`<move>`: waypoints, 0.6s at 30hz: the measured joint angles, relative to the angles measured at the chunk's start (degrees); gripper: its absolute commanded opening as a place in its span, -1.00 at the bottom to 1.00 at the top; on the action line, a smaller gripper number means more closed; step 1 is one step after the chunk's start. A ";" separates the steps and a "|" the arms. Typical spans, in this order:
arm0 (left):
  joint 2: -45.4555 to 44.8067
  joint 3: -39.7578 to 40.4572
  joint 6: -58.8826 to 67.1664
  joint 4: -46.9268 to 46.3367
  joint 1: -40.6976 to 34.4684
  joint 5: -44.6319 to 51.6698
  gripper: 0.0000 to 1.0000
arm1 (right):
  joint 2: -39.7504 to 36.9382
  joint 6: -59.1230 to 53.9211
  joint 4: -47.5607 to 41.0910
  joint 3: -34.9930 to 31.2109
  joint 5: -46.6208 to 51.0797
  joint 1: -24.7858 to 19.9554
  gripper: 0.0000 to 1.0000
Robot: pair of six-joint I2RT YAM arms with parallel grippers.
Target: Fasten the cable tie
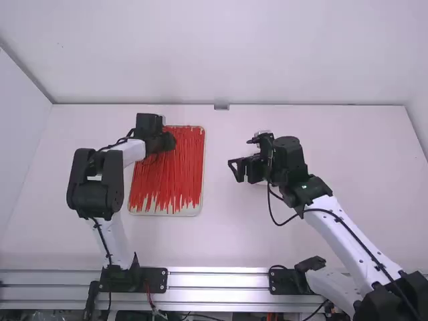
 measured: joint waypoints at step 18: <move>-0.02 -1.70 -0.02 0.79 -0.02 -2.67 -0.26 | 0.00 0.00 0.00 0.00 -0.02 0.04 0.97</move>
